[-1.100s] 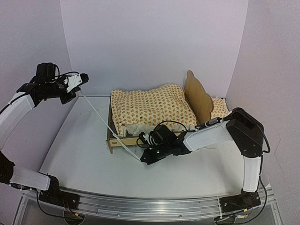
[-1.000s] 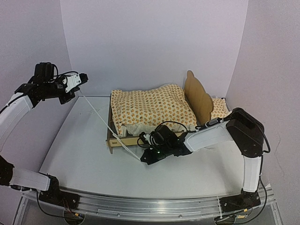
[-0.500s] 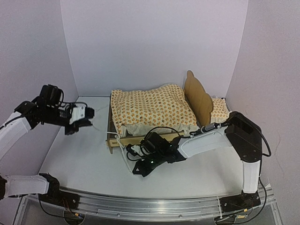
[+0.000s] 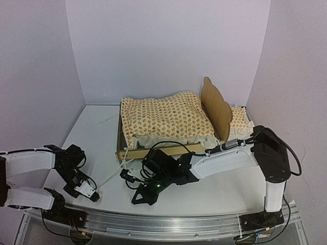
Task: Set up the pet bed
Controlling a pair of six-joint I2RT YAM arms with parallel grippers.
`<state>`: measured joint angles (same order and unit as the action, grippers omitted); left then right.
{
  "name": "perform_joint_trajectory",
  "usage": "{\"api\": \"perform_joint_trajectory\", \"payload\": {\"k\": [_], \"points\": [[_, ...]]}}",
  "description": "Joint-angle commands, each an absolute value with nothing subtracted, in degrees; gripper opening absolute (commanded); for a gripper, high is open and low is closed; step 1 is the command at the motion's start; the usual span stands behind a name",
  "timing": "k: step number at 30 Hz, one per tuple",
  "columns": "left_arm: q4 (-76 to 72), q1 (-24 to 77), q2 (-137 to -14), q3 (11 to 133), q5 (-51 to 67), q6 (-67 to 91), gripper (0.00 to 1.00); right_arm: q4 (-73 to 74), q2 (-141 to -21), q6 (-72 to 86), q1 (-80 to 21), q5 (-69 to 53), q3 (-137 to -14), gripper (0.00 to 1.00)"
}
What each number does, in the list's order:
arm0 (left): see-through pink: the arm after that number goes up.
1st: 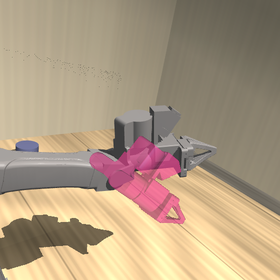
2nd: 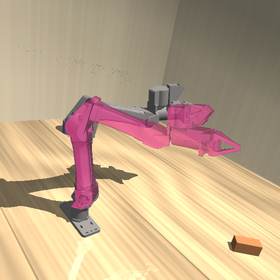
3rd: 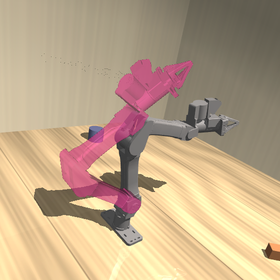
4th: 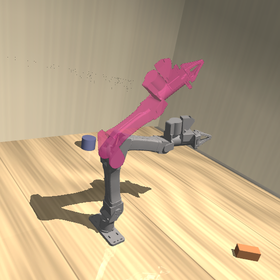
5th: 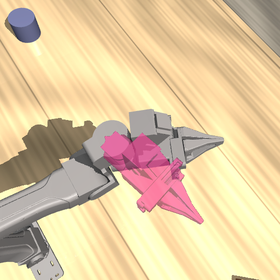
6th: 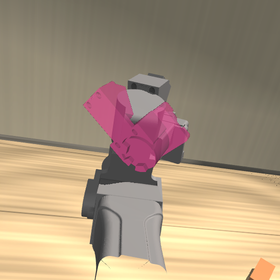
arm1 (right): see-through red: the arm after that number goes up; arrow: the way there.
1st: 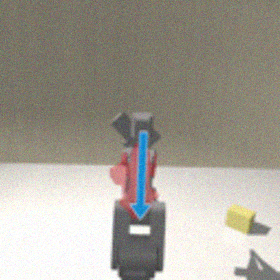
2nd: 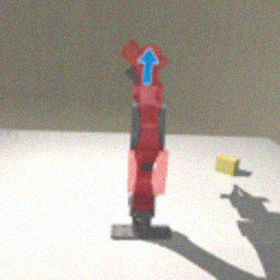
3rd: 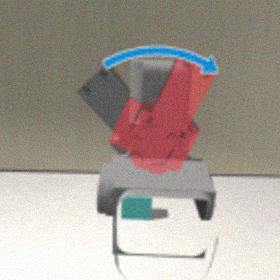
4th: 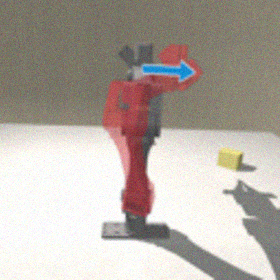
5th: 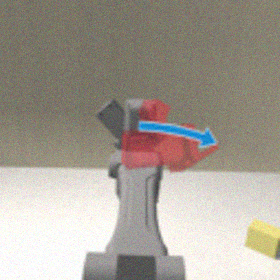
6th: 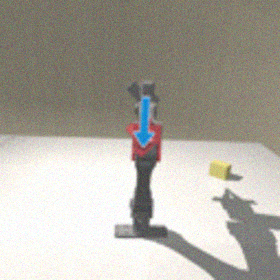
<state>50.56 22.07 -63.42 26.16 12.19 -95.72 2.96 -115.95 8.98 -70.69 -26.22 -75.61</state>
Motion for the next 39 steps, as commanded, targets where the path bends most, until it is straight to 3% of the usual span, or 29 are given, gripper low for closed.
{"api": "perform_joint_trajectory", "payload": {"k": [1,8,12,16,17,19,20,24,27,30,33,39], "points": [[45.4,19.5,-67.2,22.2,1.0,-101.8,0.00,5.0,-111.5,11.1,-70.3,-29.8,-68.1,0.00],[38.2,14.1,-72.7,24.0,-1.4,-101.7,0.00,4.9,-109.4,13.3,-70.1,-29.4,-60.3,0.00],[36.7,13.4,-73.3,25.7,-0.8,-101.4,0.00,4.6,-111.7,13.4,-69.2,-27.7,-63.2,0.00],[42.6,13.6,-73.0,31.7,7.3,-97.5,0.01,4.4,-115.1,11.3,-69.1,-25.2,-72.7,0.01],[44.4,13.7,-72.8,33.4,9.9,-96.6,0.05,4.4,-116.1,11.3,-69.1,-25.1,-75.0,0.05],[48.1,13.6,-72.4,36.6,13.6,-95.4,0.33,4.4,-117.2,11.3,-69.1,-24.0,-78.2,0.29],[49.4,13.5,-72.0,38.1,14.5,-95.5,0.43,4.4,-116.9,11.4,-69.1,-23.0,-78.8,0.39],[49.8,12.6,-71.1,44.1,18.1,-92.9,0.51,5.0,-110.5,14.0,-67.5,-17.2,-78.4,0.55],[51.6,12.6,-73.4,57.5,27.9,-81.8,0.57,9.1,-103.2,18.5,-63.7,-9.6,-78.6,0.83],[46.3,17.0,-76.0,68.9,36.4,-59.6,0.60,22.8,-98.0,25.7,-57.7,5.7,-83.9,0.85],[35.6,26.3,-78.8,72.5,26.9,-35.6,0.63,42.1,-98.1,30.5,-53.0,20.4,-92.0,0.85],[33.8,35.5,-89.4,76.0,10.5,-31.3,0.72,55.1,-99.8,33.4,-43.8,26.7,-94.1,0.77]]}}
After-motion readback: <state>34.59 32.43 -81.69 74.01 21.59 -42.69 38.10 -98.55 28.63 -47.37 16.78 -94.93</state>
